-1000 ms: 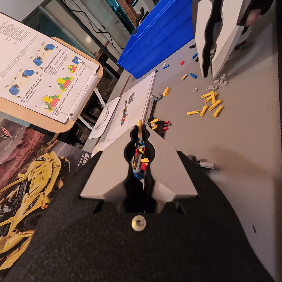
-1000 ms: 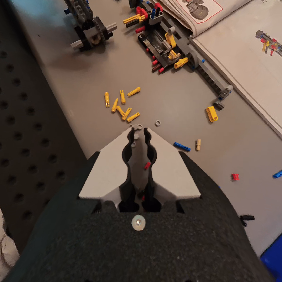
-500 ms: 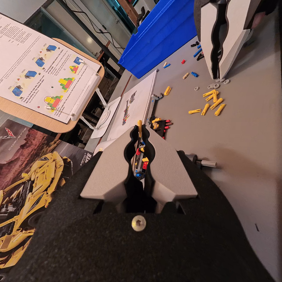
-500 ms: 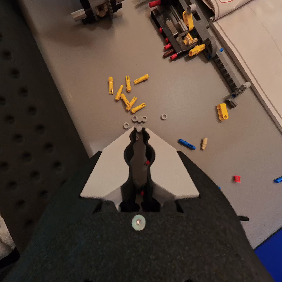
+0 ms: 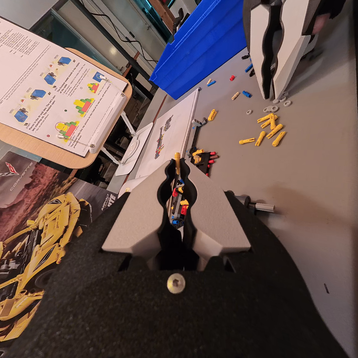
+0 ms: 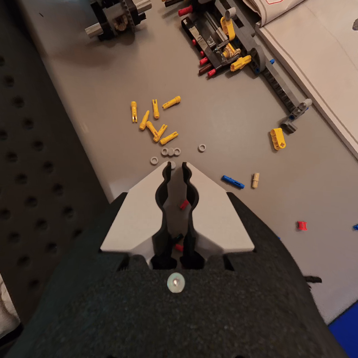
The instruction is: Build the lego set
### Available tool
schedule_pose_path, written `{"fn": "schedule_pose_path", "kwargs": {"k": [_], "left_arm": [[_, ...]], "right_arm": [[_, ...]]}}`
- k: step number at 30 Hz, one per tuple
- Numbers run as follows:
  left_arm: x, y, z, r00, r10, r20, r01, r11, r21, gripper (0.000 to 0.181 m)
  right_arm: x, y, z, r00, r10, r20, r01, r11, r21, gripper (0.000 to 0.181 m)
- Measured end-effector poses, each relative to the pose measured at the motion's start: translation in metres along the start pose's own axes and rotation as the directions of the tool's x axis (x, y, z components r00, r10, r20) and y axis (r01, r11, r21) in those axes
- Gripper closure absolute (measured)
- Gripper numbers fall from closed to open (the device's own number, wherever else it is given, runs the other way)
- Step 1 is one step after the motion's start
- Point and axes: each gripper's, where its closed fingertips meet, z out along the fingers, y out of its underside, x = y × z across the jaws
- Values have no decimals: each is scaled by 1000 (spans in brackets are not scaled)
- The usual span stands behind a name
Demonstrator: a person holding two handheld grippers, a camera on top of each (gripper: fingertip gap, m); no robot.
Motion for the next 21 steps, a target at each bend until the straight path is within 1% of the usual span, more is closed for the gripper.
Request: {"fn": "schedule_pose_path", "kwargs": {"k": [4,8,17,21], "left_arm": [[0,0,0,1000,0,1,0,1000,1,178],[-1,-1,-1,1000,-3,2,3,1000,4,178],[-1,-2,-1,1000,1,4,-1,1000,6,178],[-2,-2,-1,1000,0,6,0,1000,8,178]], "right_arm": [[-4,0,3,1000,5,13,-5,1000,-6,169],[-5,4,-1,1000,-3,-1,3,1000,-17,169],[-9,-1,4,1000,-27,8,27,1000,-6,171],[-7,-5,7,999,-39,0,39,999,-3,175]]}}
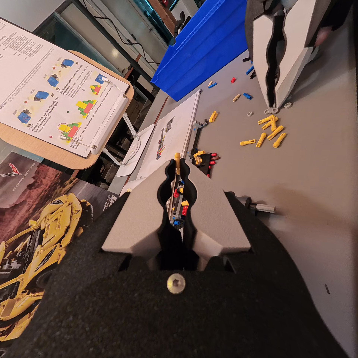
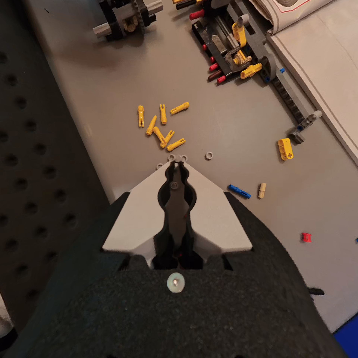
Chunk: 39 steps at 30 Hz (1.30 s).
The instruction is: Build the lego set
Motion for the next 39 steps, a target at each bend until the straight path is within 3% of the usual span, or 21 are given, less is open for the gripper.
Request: {"fn": "schedule_pose_path", "kwargs": {"k": [19,39], "left_arm": [[0,0,0,1000,15,3,-15,1000,-2,178],[1,0,-1,1000,13,-6,-13,1000,-1,178]], "right_arm": [[18,7,-5,999,10,-43,-11,1000,-21,170],[16,2,2,998,41,43,-41,999,-14,170]]}}
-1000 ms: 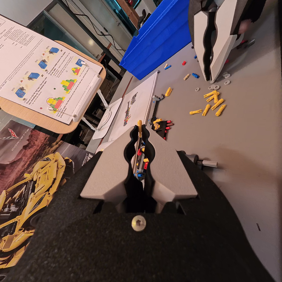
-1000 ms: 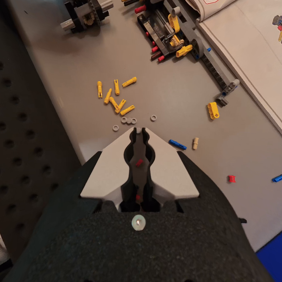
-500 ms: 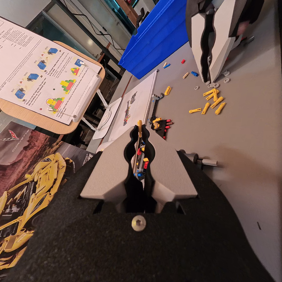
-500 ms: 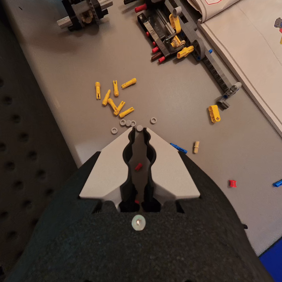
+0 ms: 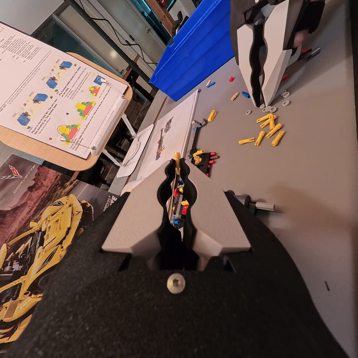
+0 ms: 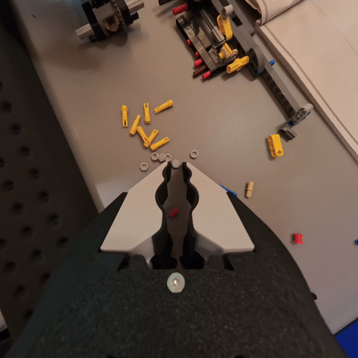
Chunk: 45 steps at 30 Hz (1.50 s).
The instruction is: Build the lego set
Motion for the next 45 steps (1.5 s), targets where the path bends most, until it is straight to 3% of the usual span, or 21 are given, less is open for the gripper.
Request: {"fn": "schedule_pose_path", "kwargs": {"k": [9,12,15,17,19,23,37,42,45], "left_arm": [[2,-2,0,1000,-19,-18,19,1000,8,178],[4,-6,-1,999,-44,-30,45,999,28,178],[6,-14,-2,992,-109,-62,113,992,62,178],[7,-17,-1,986,-143,-83,150,986,77,179],[8,-19,-1,983,-160,-94,168,982,86,179],[8,-20,-1,982,-164,-92,173,981,93,179],[5,-19,-2,982,-164,-90,173,979,105,179],[7,-25,-4,974,-192,-118,207,969,137,179],[8,-25,-4,980,-166,-113,180,974,135,179]], "right_arm": [[0,0,1,1000,-4,18,5,999,-46,174],[-1,-6,2,1000,-9,14,9,1000,0,174],[-7,-63,-15,998,30,51,-43,955,294,175],[-24,-120,-37,987,31,155,-112,829,548,175],[-32,-152,-41,982,35,186,-150,739,656,175],[-50,-172,-28,930,56,365,-304,675,672,175],[-45,-167,-16,906,86,416,-356,686,634,175],[-49,-166,-21,789,102,606,-521,634,572,175],[-50,-165,-20,776,95,623,-527,640,559,175]]}}
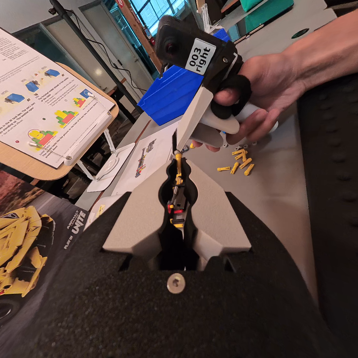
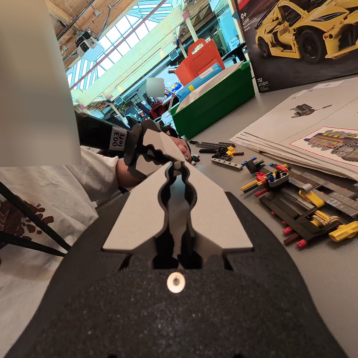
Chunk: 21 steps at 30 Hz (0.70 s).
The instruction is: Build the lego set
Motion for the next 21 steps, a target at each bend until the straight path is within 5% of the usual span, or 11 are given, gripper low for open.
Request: {"fn": "schedule_pose_path", "kwargs": {"k": [4,11,21], "left_arm": [[-3,-2,-1,1000,-25,13,24,1000,12,179],[-7,3,5,987,-158,-8,158,987,-17,179],[-13,7,2,982,140,124,-132,989,-70,178]], "right_arm": [[-3,-3,2,999,22,35,-23,999,33,175],[1,-7,10,969,-223,-103,225,974,9,174],[-2,-11,2,994,-107,-10,107,993,41,173]]}}
